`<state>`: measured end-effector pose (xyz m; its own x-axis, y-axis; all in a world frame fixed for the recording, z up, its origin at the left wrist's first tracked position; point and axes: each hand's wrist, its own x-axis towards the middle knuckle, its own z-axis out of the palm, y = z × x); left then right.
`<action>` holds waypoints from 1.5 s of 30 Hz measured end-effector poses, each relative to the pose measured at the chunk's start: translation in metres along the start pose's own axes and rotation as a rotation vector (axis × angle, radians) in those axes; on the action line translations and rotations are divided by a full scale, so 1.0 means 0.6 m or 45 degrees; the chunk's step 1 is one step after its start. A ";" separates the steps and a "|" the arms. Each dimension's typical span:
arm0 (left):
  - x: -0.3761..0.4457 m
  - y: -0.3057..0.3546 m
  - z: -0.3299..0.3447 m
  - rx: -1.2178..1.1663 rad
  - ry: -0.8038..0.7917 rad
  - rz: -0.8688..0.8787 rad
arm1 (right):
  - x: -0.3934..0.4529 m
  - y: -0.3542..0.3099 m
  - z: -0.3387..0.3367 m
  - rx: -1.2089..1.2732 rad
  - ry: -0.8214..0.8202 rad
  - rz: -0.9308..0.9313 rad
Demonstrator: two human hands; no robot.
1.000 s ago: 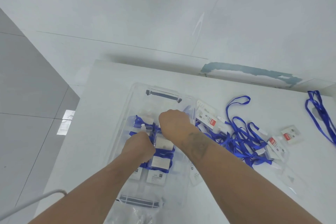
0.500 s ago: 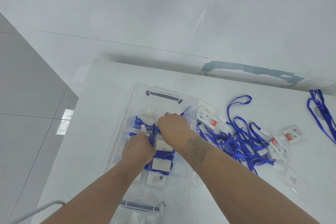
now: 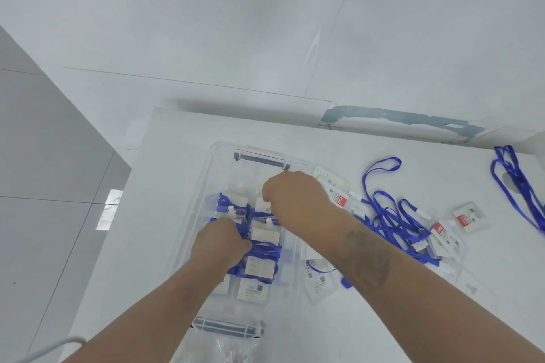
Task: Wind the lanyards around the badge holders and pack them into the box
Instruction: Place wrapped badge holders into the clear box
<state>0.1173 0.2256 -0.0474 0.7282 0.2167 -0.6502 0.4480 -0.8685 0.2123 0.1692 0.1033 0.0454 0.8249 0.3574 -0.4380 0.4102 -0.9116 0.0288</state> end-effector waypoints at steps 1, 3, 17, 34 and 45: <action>-0.004 -0.001 -0.003 0.003 0.009 0.014 | -0.006 0.008 -0.003 0.029 0.043 0.007; -0.014 -0.001 -0.015 0.018 0.033 0.048 | -0.025 0.028 -0.017 0.112 0.096 0.025; -0.161 0.114 -0.085 -0.645 0.484 0.444 | -0.244 0.239 0.029 0.701 0.537 0.382; -0.211 0.267 0.090 -0.672 0.299 0.346 | -0.349 0.380 0.156 1.015 0.443 0.488; -0.110 0.287 0.132 -0.724 0.232 0.185 | -0.178 0.344 0.202 0.997 0.242 0.410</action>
<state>0.1049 0.0265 -0.0258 0.8571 0.2306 -0.4607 0.5076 -0.5315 0.6782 0.1188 -0.1475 -0.0110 0.9346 0.0218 -0.3550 -0.1829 -0.8267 -0.5321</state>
